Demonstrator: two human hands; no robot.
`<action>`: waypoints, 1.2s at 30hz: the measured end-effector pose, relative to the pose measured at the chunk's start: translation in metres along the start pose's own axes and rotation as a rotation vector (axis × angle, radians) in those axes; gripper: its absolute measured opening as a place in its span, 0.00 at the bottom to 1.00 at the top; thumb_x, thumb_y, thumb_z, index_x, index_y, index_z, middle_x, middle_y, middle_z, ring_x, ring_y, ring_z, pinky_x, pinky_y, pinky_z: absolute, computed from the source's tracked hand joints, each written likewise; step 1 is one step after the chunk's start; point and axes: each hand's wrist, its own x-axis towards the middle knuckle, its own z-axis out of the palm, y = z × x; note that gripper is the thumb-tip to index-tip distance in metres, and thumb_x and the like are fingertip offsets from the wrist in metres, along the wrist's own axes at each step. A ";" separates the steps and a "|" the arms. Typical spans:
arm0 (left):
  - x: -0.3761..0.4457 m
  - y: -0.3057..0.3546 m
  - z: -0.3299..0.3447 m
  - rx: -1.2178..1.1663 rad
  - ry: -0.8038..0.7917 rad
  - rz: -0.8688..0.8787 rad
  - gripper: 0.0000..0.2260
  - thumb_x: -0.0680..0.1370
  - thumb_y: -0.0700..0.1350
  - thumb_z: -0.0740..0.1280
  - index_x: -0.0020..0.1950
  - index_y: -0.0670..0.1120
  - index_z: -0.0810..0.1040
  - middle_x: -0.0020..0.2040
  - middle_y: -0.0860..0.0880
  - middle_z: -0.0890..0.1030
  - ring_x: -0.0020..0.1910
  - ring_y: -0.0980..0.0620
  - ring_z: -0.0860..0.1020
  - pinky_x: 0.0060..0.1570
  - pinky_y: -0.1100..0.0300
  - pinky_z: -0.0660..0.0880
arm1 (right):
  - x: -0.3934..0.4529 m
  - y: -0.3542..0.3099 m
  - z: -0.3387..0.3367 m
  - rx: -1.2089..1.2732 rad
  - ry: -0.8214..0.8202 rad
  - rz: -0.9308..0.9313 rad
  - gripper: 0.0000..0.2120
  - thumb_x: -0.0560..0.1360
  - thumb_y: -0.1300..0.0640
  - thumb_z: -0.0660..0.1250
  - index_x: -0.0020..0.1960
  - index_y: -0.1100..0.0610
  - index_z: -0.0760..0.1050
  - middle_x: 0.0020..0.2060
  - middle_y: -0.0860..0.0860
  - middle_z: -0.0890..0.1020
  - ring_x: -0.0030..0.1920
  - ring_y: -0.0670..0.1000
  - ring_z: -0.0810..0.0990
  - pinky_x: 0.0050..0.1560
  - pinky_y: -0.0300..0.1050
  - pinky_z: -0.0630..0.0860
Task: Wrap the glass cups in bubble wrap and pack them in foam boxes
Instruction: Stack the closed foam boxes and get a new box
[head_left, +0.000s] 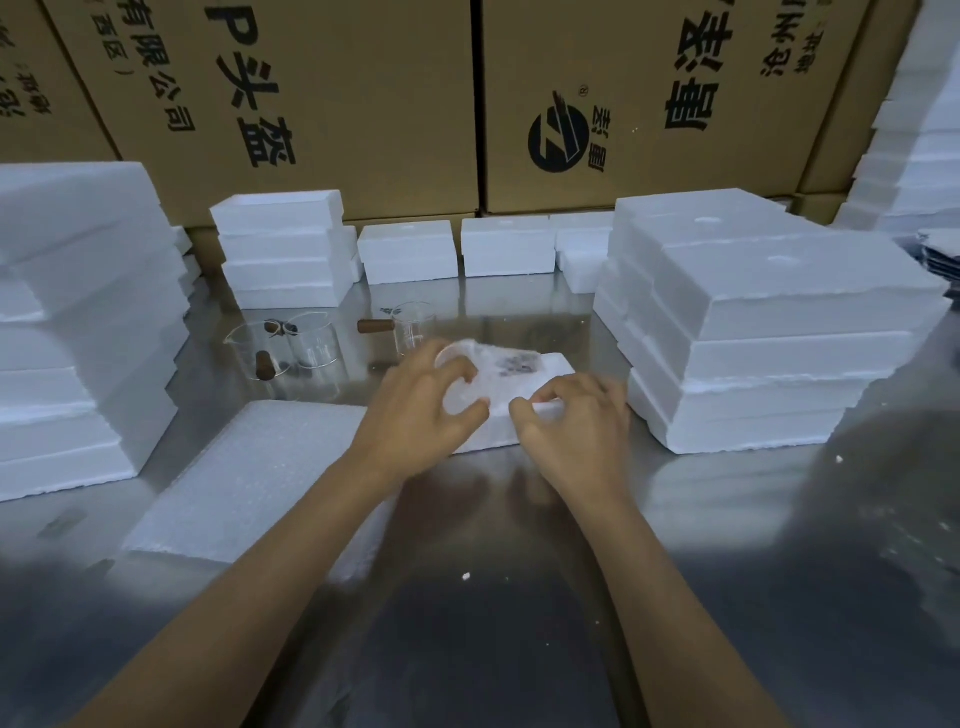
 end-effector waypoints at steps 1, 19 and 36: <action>-0.002 -0.002 0.002 0.015 0.006 -0.019 0.13 0.75 0.57 0.68 0.53 0.50 0.80 0.62 0.48 0.75 0.64 0.47 0.72 0.62 0.52 0.67 | 0.001 0.001 0.001 -0.005 0.006 -0.001 0.10 0.70 0.44 0.66 0.40 0.50 0.79 0.46 0.43 0.82 0.58 0.50 0.70 0.57 0.39 0.65; 0.028 -0.023 -0.014 0.015 -0.254 -0.042 0.12 0.78 0.58 0.63 0.50 0.50 0.71 0.62 0.52 0.70 0.66 0.50 0.66 0.64 0.51 0.66 | 0.003 0.005 0.012 0.051 -0.153 -0.036 0.20 0.69 0.31 0.69 0.50 0.45 0.76 0.66 0.42 0.69 0.68 0.50 0.67 0.67 0.49 0.68; 0.248 -0.183 -0.072 0.460 0.017 -0.541 0.39 0.77 0.50 0.71 0.80 0.42 0.51 0.79 0.42 0.57 0.78 0.39 0.54 0.72 0.37 0.58 | 0.016 0.013 0.020 0.259 -0.075 0.164 0.33 0.67 0.28 0.65 0.67 0.39 0.64 0.58 0.34 0.66 0.59 0.40 0.66 0.62 0.48 0.70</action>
